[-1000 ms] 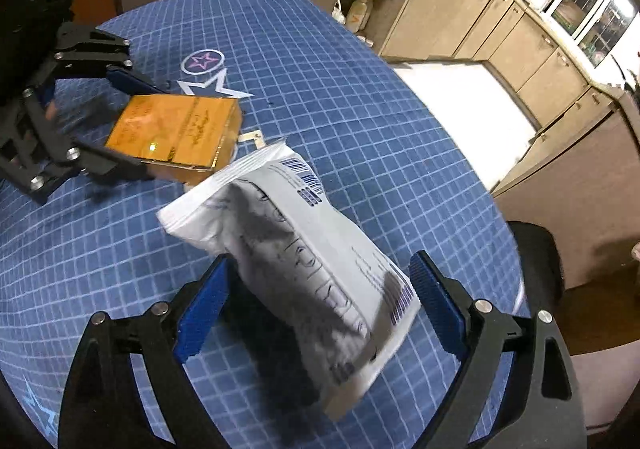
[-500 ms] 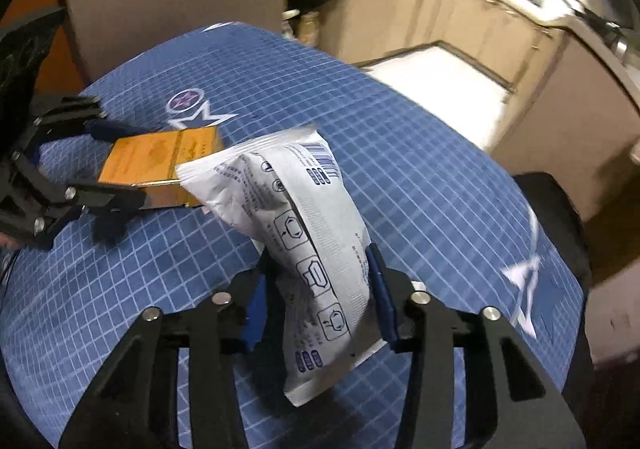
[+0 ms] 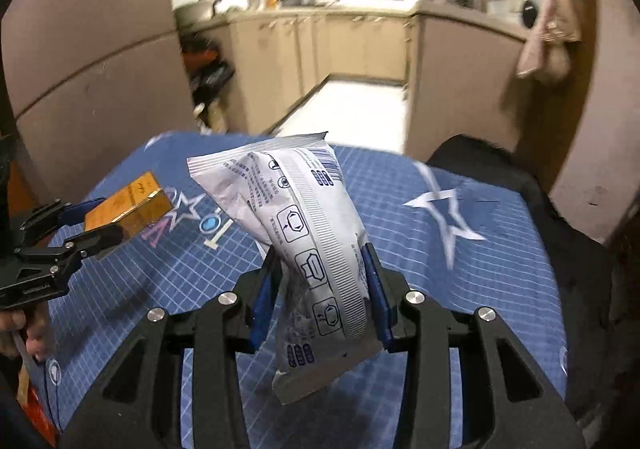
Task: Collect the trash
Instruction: 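Grasp the orange cigarette box with the left tool while the right tool grasps the white snack bag, then carry the cigarette box in the left tool while the right tool carries the snack bag to the bucket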
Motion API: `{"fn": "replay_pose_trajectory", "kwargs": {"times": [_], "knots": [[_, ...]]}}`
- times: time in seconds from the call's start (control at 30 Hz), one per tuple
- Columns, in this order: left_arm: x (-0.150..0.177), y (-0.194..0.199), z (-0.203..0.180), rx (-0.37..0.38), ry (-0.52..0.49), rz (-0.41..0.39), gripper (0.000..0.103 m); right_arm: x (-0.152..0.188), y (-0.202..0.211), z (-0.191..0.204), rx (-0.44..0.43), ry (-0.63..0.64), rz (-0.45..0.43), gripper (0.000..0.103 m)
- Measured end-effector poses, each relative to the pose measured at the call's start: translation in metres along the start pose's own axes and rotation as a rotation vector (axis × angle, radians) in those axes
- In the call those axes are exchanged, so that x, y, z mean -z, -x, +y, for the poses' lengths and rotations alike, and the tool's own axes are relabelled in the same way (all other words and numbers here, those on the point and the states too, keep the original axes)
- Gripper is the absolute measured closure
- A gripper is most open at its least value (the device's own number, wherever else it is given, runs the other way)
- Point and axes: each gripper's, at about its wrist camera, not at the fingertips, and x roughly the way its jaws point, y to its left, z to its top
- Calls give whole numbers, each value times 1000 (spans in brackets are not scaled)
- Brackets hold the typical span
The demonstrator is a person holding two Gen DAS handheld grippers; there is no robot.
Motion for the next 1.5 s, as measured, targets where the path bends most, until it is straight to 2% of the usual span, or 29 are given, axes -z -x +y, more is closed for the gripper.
{"fn": "replay_pose_trajectory", "kwargs": {"times": [0.2, 0.4, 0.53, 0.93, 1.33, 1.5], "knots": [[-7, 46, -39, -10, -18, -107, 44, 18, 69, -17, 81, -107, -94, 64], [-9, 71, -109, 63, -72, -163, 44, 43, 128, -43, 192, -172, -129, 64], [-8, 85, -170, 136, -110, -190, 44, 67, 171, -67, 275, -228, -149, 65], [18, 122, -345, 355, -194, -223, 44, 147, 284, -128, 489, -359, -188, 67], [61, 160, -518, 525, -308, -209, 44, 235, 369, -178, 617, -488, -217, 71], [76, 167, -567, 594, -342, -185, 44, 274, 407, -199, 676, -535, -219, 71]]}}
